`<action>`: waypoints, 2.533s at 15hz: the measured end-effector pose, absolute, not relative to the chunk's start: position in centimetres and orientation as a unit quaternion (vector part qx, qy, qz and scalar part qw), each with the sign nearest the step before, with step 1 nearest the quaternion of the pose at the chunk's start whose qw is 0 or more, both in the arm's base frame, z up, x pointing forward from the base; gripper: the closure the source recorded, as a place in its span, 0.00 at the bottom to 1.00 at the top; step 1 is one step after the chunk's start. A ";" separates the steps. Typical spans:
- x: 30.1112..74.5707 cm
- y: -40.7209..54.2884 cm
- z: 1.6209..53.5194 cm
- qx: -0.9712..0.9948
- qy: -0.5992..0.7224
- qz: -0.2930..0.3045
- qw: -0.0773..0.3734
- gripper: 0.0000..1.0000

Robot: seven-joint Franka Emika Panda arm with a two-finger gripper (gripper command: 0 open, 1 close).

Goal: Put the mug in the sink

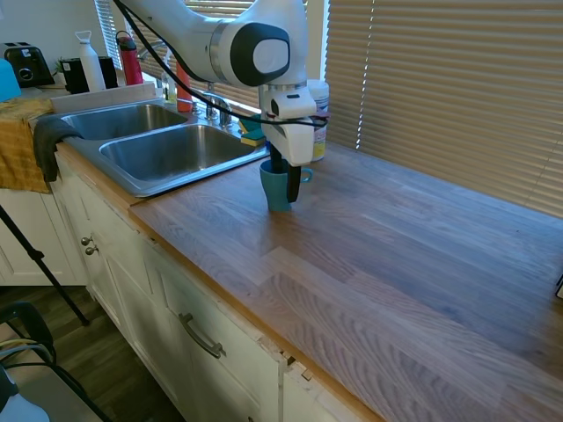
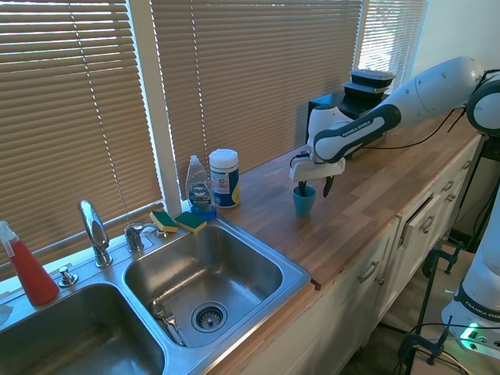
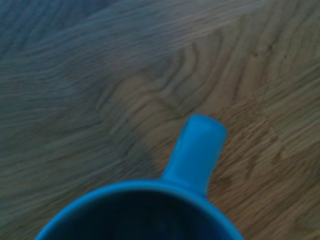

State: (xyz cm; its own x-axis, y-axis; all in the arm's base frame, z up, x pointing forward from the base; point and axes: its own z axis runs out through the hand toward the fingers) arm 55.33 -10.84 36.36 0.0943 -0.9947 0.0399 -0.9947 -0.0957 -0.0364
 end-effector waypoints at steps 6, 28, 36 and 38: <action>55.4 -10.5 35.9 -0.743 0.668 -0.023 0.000 1.00; 55.6 -2.1 42.2 -0.801 0.593 -0.070 0.049 1.00; 59.1 19.3 44.8 -0.870 0.478 -0.111 0.048 1.00; 61.0 23.8 43.3 -0.881 0.459 -0.104 0.055 1.00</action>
